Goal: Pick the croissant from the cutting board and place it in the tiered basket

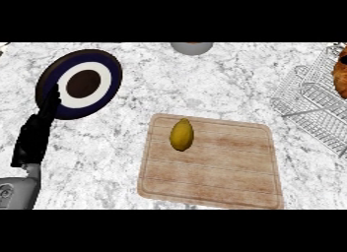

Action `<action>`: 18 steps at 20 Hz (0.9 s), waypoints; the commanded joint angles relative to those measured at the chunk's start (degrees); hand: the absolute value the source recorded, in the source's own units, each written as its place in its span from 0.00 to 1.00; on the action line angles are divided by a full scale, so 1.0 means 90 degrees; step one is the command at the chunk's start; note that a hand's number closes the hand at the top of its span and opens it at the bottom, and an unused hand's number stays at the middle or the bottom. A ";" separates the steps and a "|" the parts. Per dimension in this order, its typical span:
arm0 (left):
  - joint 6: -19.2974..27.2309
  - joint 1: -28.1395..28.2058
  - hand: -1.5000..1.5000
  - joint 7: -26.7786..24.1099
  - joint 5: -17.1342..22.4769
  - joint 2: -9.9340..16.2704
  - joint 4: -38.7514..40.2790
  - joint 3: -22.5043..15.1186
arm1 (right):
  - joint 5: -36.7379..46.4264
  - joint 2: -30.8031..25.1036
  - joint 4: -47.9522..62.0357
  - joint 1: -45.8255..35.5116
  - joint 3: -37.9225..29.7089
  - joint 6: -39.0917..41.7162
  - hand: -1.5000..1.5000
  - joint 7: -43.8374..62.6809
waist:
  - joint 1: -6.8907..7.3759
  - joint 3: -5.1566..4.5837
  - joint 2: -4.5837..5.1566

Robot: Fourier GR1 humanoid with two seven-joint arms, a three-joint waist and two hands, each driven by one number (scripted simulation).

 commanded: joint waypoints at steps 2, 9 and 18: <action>-0.0189 -0.0177 0.50 0.0235 0.0108 0.0089 0.0005 0.0192 | -0.0181 -0.0114 -0.0863 0.0535 -0.0236 -0.0306 0.00 -0.0012 | -0.0082 0.0087 0.0020; -0.0331 -0.0356 0.50 0.0181 0.0107 0.0140 0.0251 0.0379 | 0.0251 -0.0180 -0.1981 0.0691 -0.0203 -0.0544 0.00 0.0742 | -0.0097 0.0082 0.0025; -0.0202 0.0331 0.50 0.0030 -0.0012 0.0049 -0.0225 0.0356 | -0.1310 -0.0361 -0.4725 0.1987 -0.1826 0.1297 0.00 0.1711 | -0.0248 0.0084 -0.0043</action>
